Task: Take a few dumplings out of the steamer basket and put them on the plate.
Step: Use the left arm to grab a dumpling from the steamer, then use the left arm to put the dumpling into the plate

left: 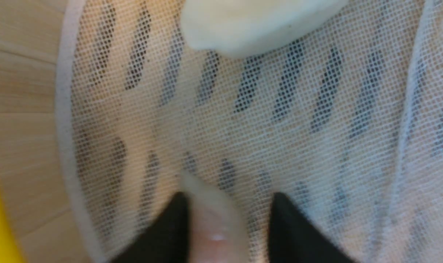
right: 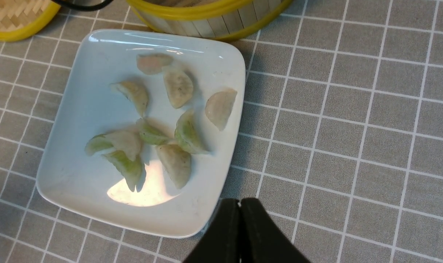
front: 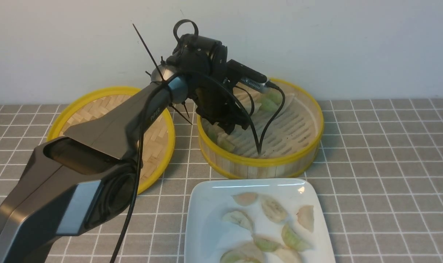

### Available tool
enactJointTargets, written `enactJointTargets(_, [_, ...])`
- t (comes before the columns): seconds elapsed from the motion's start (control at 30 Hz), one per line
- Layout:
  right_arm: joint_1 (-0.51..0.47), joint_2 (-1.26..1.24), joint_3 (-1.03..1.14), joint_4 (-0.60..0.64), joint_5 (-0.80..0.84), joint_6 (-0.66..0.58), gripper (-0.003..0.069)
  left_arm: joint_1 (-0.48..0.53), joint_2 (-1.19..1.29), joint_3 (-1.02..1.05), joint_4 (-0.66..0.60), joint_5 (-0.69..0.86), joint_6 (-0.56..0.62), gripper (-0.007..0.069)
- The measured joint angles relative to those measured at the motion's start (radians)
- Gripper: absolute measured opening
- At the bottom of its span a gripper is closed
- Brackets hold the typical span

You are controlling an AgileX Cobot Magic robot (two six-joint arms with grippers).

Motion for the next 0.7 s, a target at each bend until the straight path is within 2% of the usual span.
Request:
enactJointTargets(0.07, [0.000,0.000,0.000,0.000,0.001,0.000,-0.0013,0.000,0.001,-0.003,0.000,0.000,0.000,0.0160])
enactJointTargets(0.4, [0.000,0.000,0.000,0.006,0.003,0.000,-0.0013,-0.008,-0.041,-0.084,-0.038,0.093,-0.020,0.0167])
enactJointTargets(0.57, [0.000,0.000,0.000,0.012,0.003,0.000,-0.0013,-0.019,-0.213,-0.101,-0.081,0.102,-0.001,0.0167])
enactJointTargets(0.7, [0.000,0.000,0.000,0.012,0.003,0.000,-0.0013,-0.026,-0.402,0.054,-0.156,0.104,-0.001,0.0167])
